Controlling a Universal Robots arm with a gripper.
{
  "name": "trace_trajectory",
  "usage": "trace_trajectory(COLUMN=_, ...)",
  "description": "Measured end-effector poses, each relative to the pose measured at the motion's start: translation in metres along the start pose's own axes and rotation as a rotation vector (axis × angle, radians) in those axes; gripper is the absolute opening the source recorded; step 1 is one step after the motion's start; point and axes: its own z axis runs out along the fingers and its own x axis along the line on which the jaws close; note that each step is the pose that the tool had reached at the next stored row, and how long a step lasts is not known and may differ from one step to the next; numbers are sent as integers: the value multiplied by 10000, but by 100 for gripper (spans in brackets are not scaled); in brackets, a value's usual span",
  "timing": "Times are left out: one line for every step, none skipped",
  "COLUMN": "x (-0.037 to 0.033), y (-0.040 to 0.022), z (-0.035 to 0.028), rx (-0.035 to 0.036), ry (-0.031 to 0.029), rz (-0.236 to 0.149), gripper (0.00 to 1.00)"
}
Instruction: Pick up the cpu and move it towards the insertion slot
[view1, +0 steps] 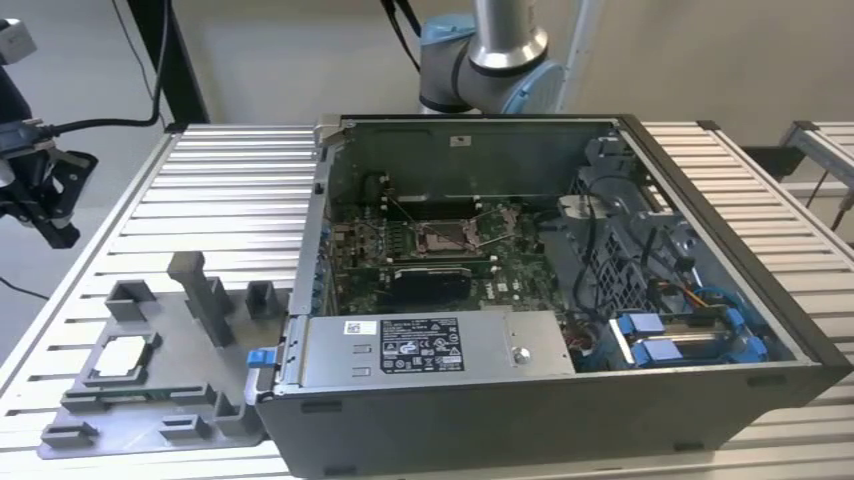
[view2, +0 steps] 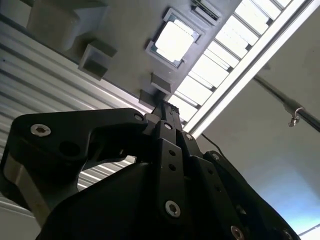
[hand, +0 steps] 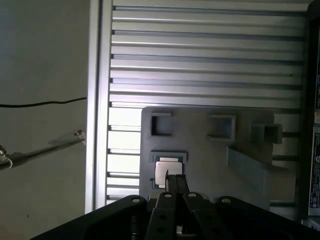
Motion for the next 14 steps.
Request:
trace_trajectory(x=0, y=0, z=0, rx=0, ry=0, rz=-1, gripper=0)
trace_trajectory(x=1, y=0, z=1, rx=-1, ry=-1, rz=-2, gripper=0)
trace_trajectory(x=1, y=0, z=1, rx=-1, ry=-1, rz=-5, gripper=0)
trace_trajectory(x=1, y=0, z=1, rx=0, ry=0, rz=-6, gripper=0)
trace_trajectory(x=1, y=0, z=1, rx=-1, ry=-1, rz=-6, gripper=0)
trace_trajectory(x=1, y=0, z=1, rx=-1, ry=-1, rz=-7, gripper=0)
trace_trajectory(x=1, y=0, z=1, rx=0, ry=-1, rz=-7, gripper=0)
trace_trajectory(x=1, y=0, z=1, rx=-1, ry=0, rz=-15, gripper=0)
trace_trajectory(x=1, y=0, z=1, rx=-1, ry=0, rz=-22, gripper=0)
trace_trajectory(x=1, y=0, z=1, rx=0, ry=0, rz=-23, gripper=0)
trace_trajectory(x=1, y=0, z=1, rx=0, ry=0, rz=-24, gripper=0)
trace_trajectory(x=1, y=0, z=1, rx=0, ry=0, rz=-24, gripper=0)
trace_trajectory(x=1, y=0, z=1, rx=-1, ry=0, rz=-25, gripper=0)
trace_trajectory(x=1, y=0, z=1, rx=0, ry=0, rz=-26, gripper=0)
